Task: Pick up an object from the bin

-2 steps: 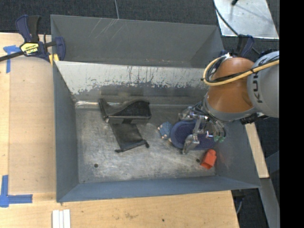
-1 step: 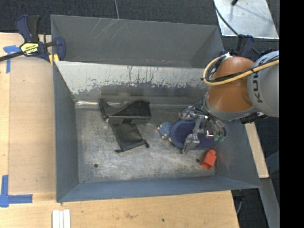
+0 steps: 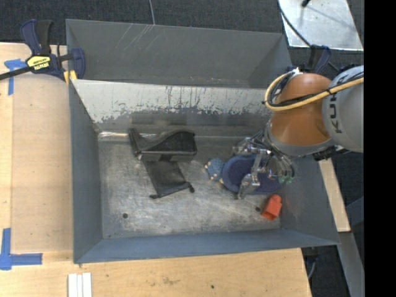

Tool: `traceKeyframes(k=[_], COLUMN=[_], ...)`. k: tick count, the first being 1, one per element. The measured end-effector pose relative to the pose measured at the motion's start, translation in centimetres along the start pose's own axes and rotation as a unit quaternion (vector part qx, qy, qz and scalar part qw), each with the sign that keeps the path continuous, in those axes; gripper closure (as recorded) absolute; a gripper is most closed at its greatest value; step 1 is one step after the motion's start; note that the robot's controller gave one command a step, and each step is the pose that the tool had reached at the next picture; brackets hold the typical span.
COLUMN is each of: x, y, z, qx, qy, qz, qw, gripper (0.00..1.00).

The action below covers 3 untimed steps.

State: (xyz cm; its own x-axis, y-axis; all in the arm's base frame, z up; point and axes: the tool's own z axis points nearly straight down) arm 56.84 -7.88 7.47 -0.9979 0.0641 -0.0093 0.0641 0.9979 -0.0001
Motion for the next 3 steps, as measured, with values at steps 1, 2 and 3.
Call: traceKeyframes(k=[1, 2, 3], x=[-0.1, -0.5, -0.8], y=[0.0, 0.0, -0.1], z=[0.0, -0.4, -6.9], qx=[0.0, 0.0, 0.0], qy=[-0.0008, -0.006, -0.001], qz=[-0.001, 0.0, -0.001], qw=[1.0, 1.0, 1.0], gripper=[0.0, 1.0, 1.0])
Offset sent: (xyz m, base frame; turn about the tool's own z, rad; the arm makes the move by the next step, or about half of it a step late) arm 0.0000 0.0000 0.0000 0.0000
